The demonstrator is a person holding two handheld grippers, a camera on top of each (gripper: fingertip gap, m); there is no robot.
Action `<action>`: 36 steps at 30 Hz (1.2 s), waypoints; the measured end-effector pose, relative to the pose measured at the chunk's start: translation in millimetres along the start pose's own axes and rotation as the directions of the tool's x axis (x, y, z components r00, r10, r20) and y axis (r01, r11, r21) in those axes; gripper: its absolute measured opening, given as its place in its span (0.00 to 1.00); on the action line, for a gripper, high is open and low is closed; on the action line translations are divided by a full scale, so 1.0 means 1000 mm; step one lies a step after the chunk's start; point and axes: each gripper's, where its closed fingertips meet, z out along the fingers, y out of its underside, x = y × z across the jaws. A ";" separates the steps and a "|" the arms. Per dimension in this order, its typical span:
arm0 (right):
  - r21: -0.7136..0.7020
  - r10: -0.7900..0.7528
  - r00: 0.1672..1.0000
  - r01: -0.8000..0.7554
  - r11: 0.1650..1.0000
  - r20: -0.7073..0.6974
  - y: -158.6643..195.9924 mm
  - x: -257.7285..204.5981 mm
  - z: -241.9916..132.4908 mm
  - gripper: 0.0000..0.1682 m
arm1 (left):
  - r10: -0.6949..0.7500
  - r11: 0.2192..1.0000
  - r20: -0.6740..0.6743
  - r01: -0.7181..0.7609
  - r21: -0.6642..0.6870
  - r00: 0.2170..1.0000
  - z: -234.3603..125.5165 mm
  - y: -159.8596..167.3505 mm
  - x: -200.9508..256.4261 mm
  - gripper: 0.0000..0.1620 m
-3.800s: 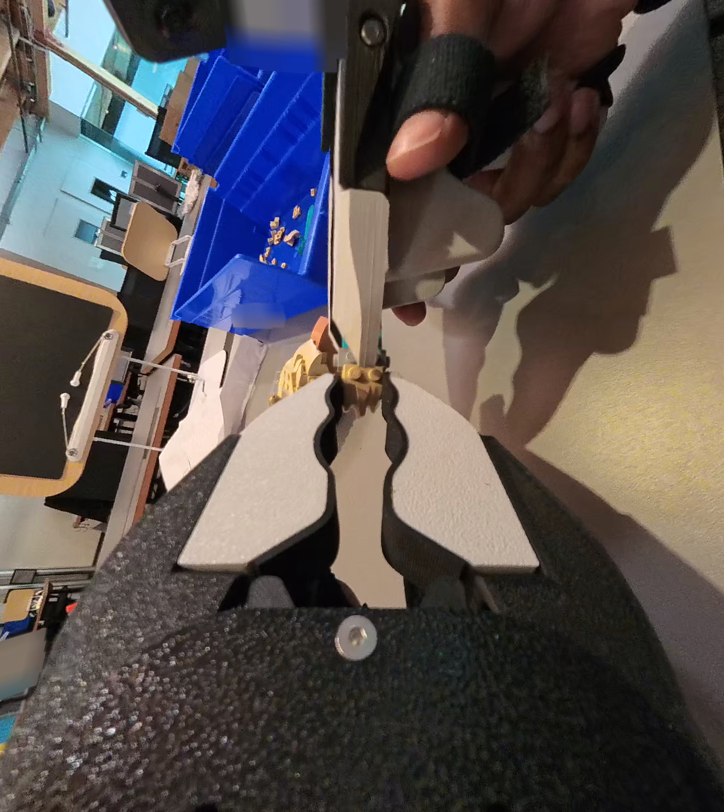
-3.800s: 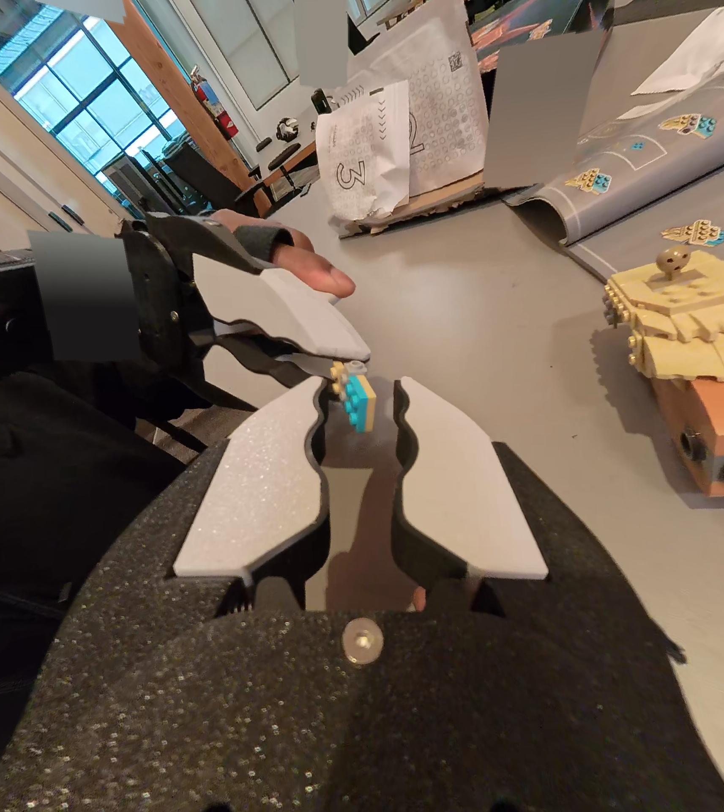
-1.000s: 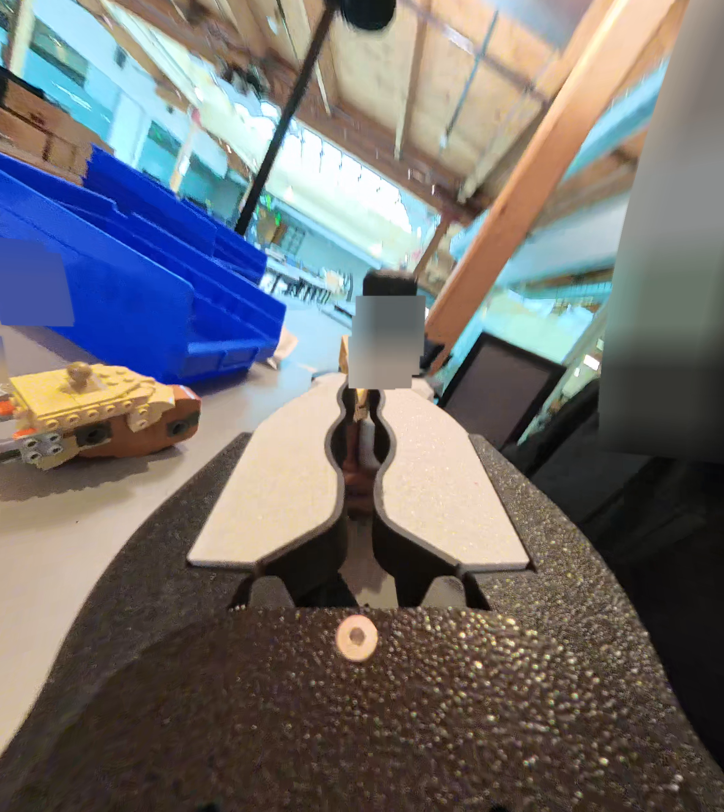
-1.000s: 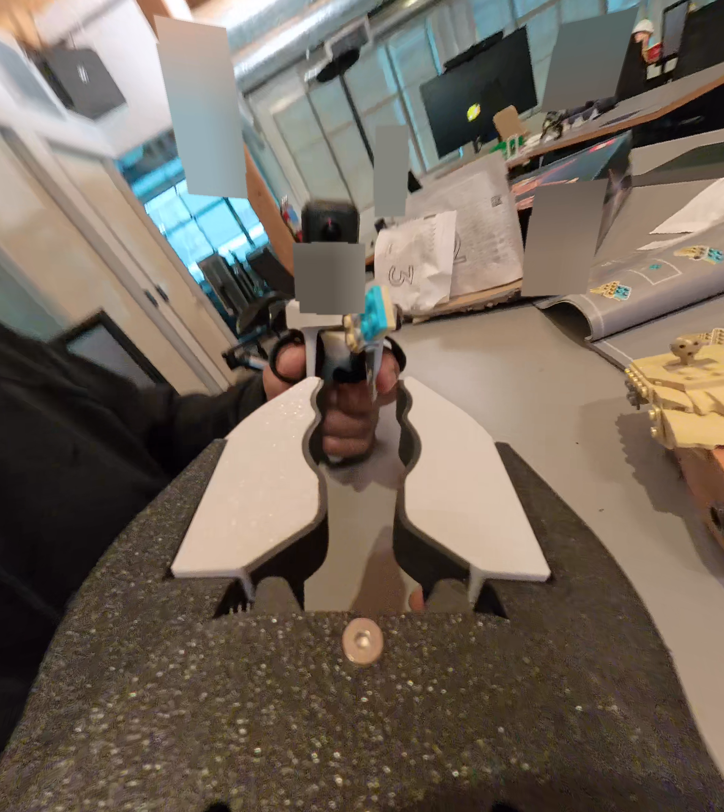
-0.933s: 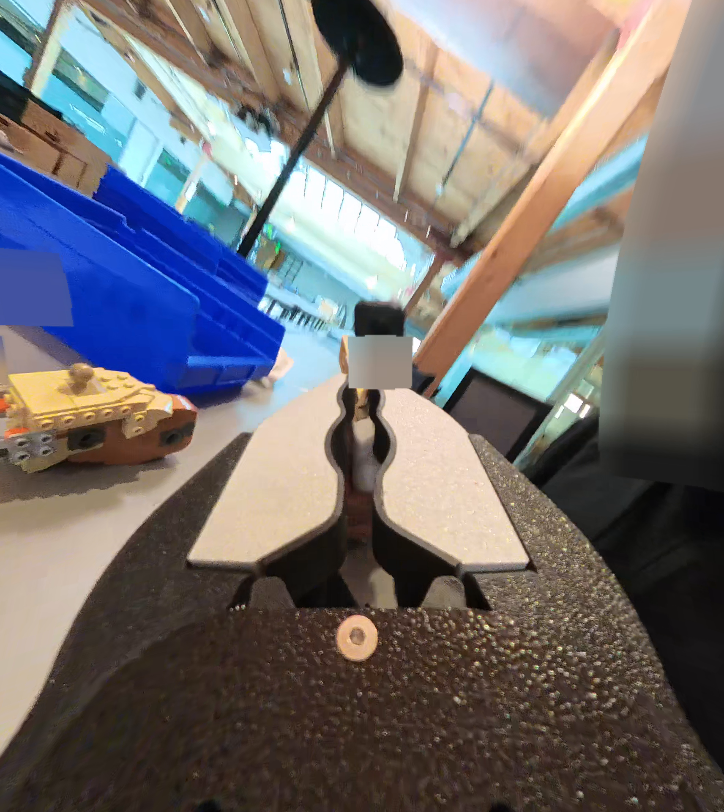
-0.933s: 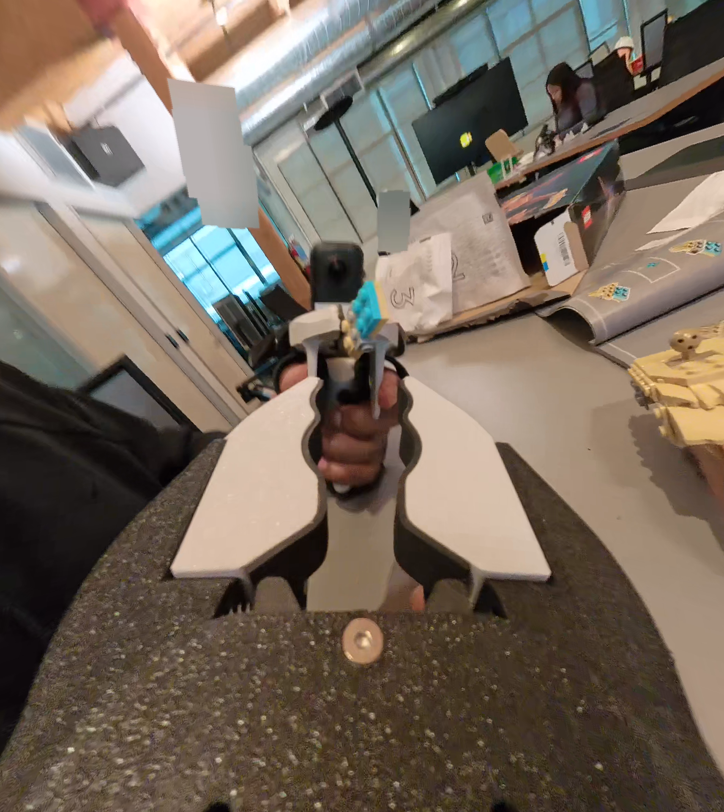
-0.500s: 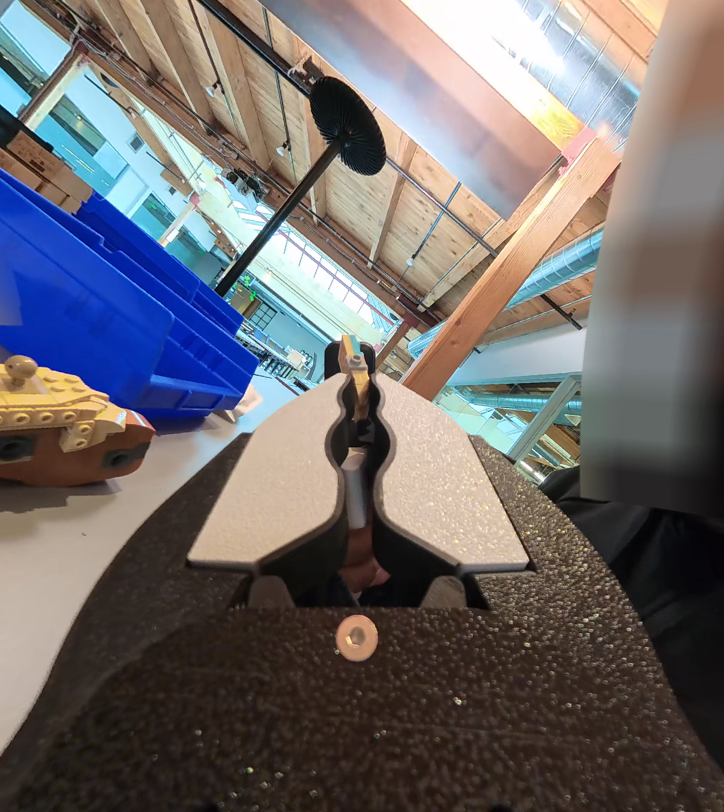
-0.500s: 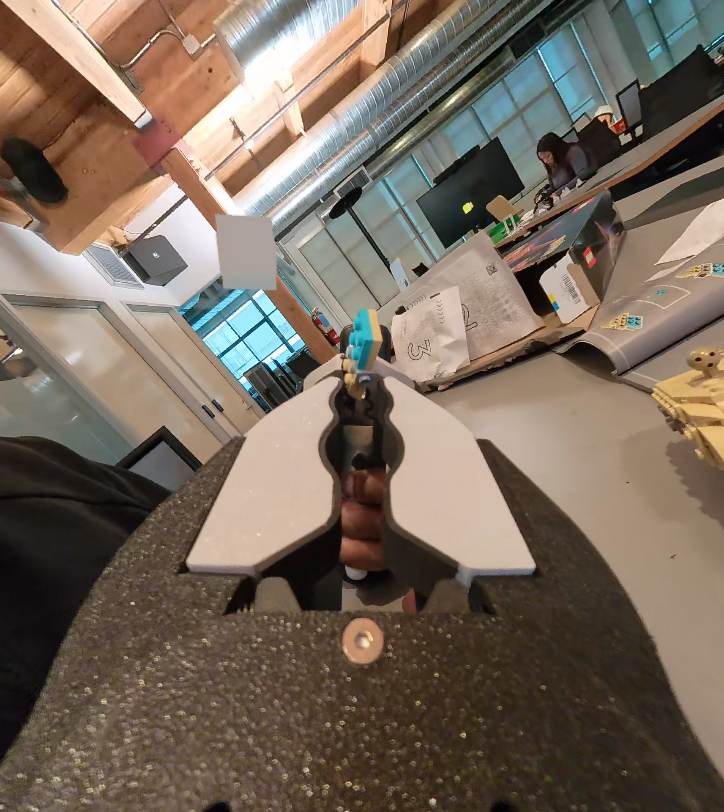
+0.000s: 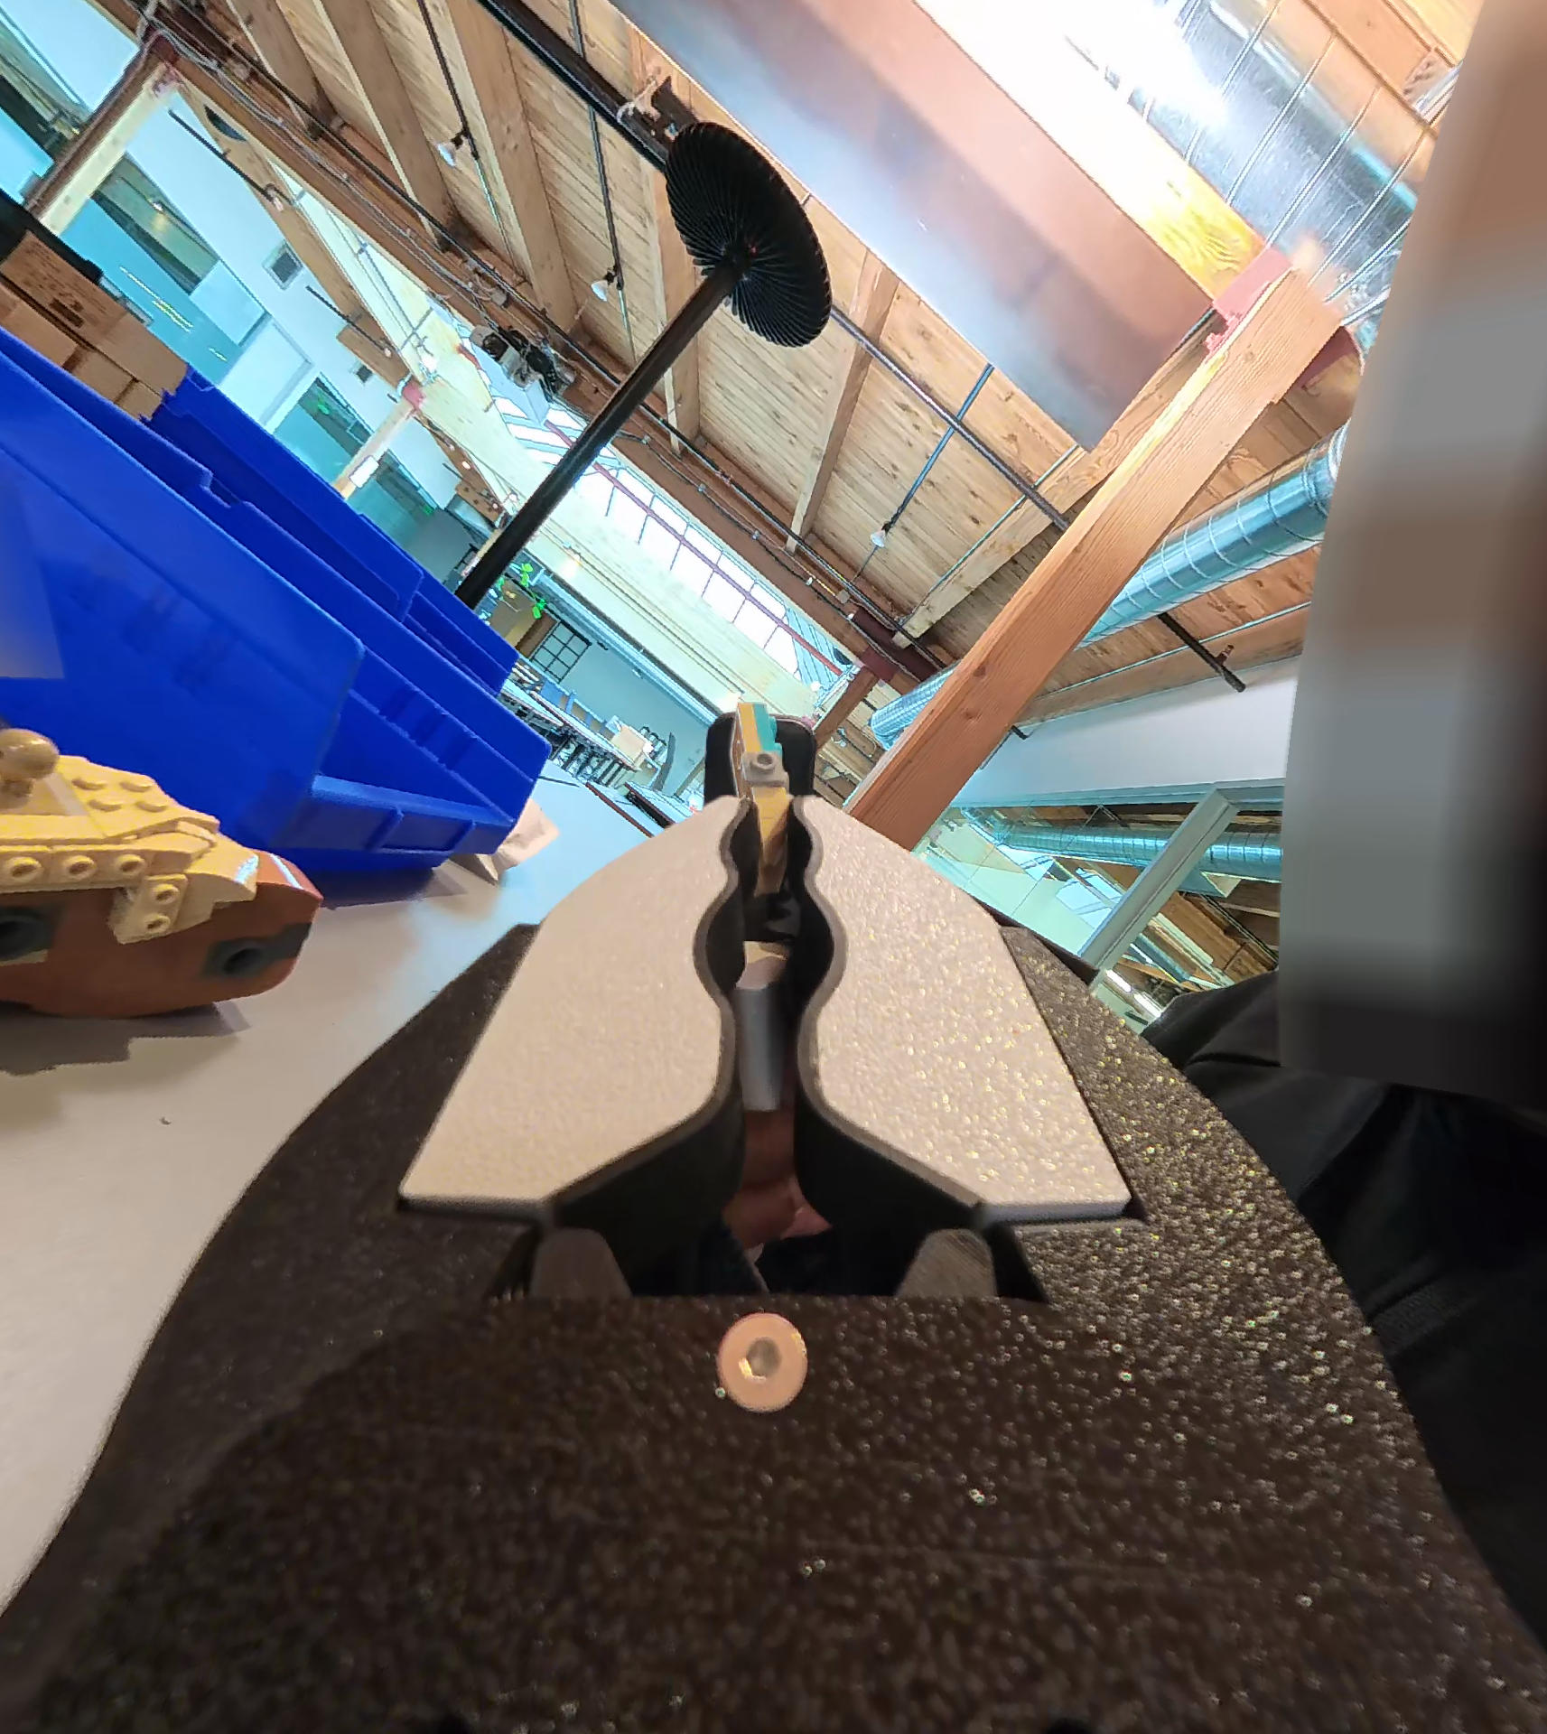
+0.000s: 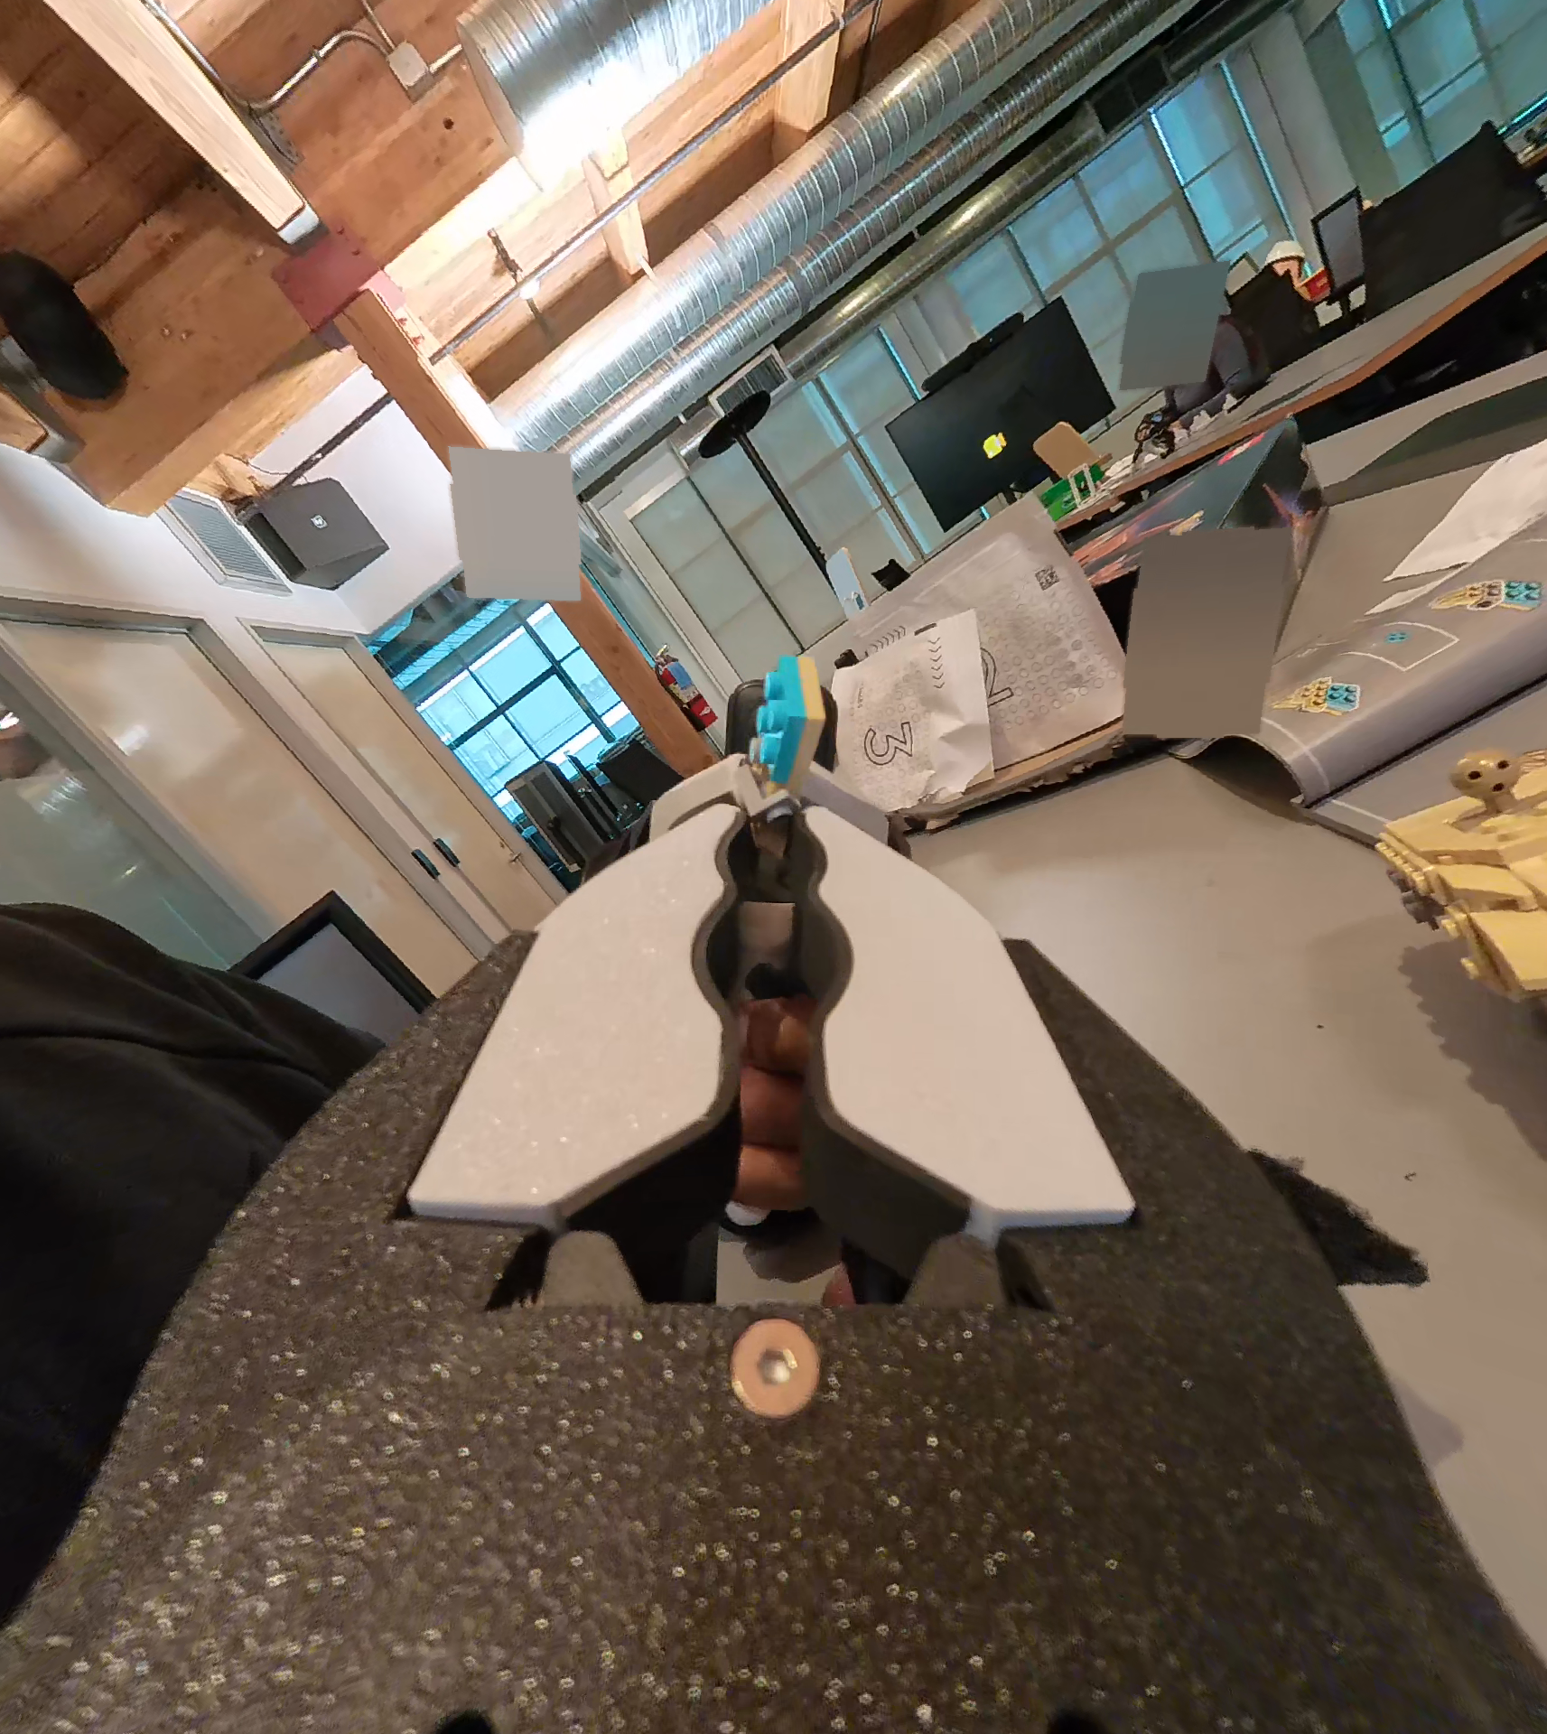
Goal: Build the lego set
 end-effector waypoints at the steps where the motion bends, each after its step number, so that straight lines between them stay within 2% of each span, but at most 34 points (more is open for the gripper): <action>1: 0.000 -0.003 1.000 0.003 1.000 -0.004 0.000 0.001 0.000 0.04 | -0.002 1.000 0.003 0.002 -0.001 1.000 0.000 0.000 -0.001 0.03; 7: -0.029 0.012 1.000 -0.012 1.000 0.008 0.001 0.001 -0.002 0.04 | -0.021 0.999 -0.007 0.021 -0.026 1.000 -0.001 0.003 0.000 0.03; 16: -0.104 0.018 0.998 -0.012 0.994 0.053 0.006 -0.006 -0.007 0.05 | -0.020 0.989 -0.078 0.008 -0.151 0.997 0.000 0.012 0.006 0.03; 28: -0.142 0.012 0.998 -0.002 0.990 0.068 0.010 -0.009 -0.011 0.05 | -0.070 0.969 -0.132 0.036 -0.243 0.989 0.001 0.019 0.007 0.03; 36: -0.145 -0.019 0.997 0.030 0.989 0.078 0.012 -0.008 -0.016 0.04 | -0.038 0.954 -0.139 -0.005 -0.300 0.990 0.002 0.024 0.007 0.04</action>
